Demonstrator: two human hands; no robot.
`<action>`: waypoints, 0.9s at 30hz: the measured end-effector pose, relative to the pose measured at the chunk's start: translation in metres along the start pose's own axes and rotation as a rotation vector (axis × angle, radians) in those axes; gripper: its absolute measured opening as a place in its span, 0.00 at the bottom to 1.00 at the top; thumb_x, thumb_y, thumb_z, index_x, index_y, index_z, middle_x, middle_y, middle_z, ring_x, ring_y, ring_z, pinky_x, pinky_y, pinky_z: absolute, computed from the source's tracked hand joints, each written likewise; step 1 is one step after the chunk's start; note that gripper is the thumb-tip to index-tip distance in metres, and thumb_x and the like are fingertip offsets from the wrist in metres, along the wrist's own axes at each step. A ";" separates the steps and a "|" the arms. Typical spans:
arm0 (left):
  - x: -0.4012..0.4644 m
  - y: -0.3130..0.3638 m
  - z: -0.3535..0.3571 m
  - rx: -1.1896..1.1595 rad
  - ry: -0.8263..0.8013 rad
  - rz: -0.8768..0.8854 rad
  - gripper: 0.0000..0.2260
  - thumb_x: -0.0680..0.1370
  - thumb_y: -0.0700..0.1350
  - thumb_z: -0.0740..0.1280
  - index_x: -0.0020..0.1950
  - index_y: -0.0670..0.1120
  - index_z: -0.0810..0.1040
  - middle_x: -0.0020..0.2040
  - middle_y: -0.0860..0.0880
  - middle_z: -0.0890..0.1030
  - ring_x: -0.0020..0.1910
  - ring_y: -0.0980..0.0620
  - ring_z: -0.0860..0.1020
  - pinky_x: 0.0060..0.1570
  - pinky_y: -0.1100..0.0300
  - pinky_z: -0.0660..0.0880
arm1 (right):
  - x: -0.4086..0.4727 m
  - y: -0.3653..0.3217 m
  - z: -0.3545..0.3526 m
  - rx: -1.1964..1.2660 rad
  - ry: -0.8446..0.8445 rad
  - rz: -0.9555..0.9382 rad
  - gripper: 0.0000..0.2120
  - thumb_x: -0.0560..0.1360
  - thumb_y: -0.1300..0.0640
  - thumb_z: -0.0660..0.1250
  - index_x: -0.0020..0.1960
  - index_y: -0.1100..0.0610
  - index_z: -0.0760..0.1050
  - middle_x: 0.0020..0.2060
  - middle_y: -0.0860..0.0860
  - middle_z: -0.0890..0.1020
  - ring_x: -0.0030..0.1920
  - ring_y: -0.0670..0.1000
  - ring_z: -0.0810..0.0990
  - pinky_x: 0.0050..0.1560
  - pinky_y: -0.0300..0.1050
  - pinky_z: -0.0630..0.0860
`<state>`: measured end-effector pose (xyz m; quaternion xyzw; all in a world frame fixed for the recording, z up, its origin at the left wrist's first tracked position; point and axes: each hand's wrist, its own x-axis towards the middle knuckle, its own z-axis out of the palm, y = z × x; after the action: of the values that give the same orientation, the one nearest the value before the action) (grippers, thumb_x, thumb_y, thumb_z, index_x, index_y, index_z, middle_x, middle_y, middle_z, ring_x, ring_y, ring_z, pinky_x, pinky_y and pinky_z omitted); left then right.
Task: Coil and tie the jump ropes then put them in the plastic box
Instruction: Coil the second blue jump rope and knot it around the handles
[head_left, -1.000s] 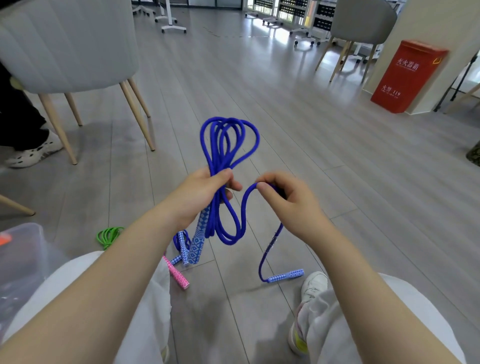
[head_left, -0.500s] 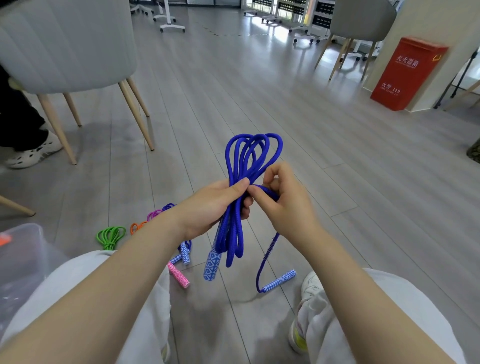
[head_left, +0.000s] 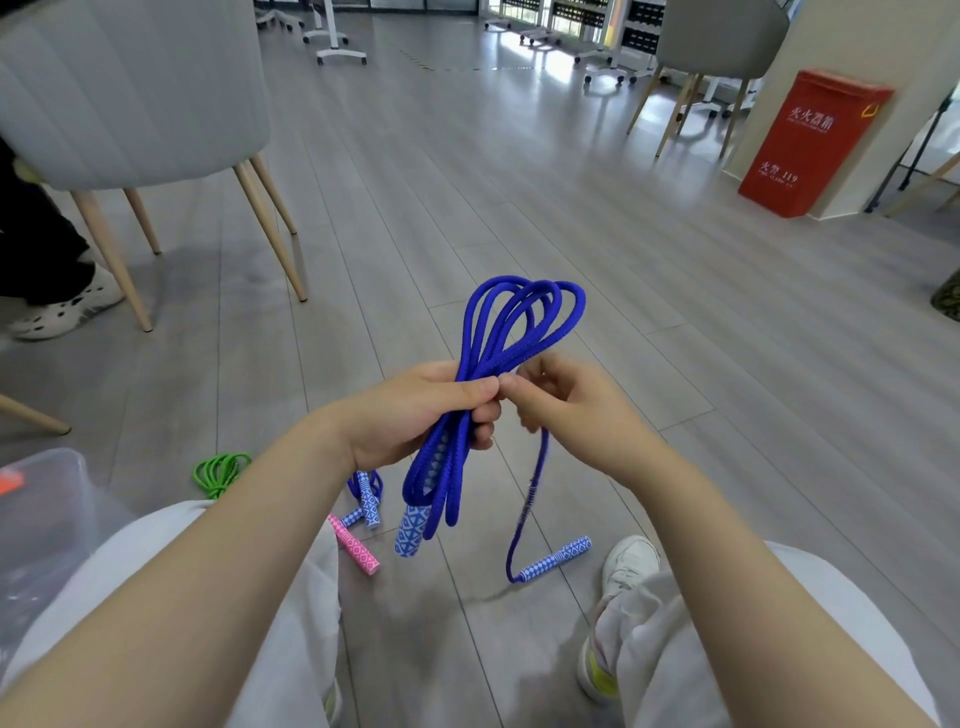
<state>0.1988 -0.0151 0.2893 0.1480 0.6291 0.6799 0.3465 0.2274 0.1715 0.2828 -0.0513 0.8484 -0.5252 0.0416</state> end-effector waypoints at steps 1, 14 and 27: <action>-0.001 0.001 -0.002 -0.006 -0.001 0.008 0.07 0.81 0.43 0.60 0.48 0.43 0.76 0.36 0.49 0.72 0.38 0.50 0.74 0.48 0.57 0.76 | -0.002 -0.001 -0.001 0.028 -0.046 0.008 0.18 0.77 0.42 0.64 0.49 0.58 0.76 0.37 0.54 0.82 0.38 0.48 0.79 0.51 0.55 0.78; -0.010 0.011 -0.020 -0.289 -0.009 0.229 0.07 0.80 0.45 0.60 0.49 0.43 0.73 0.35 0.50 0.70 0.36 0.52 0.73 0.47 0.56 0.77 | 0.001 0.022 -0.010 -0.257 -0.182 0.138 0.06 0.76 0.60 0.68 0.49 0.50 0.79 0.45 0.46 0.85 0.49 0.45 0.83 0.59 0.52 0.78; -0.002 0.000 -0.009 0.216 0.344 0.146 0.09 0.83 0.45 0.60 0.53 0.44 0.78 0.38 0.58 0.81 0.42 0.56 0.78 0.46 0.65 0.76 | -0.006 -0.008 -0.020 0.365 0.232 0.065 0.03 0.77 0.61 0.68 0.50 0.59 0.78 0.42 0.55 0.85 0.40 0.54 0.85 0.45 0.46 0.83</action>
<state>0.1938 -0.0233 0.2882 0.1112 0.7360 0.6469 0.1658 0.2315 0.1867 0.2990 0.0451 0.7396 -0.6708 -0.0310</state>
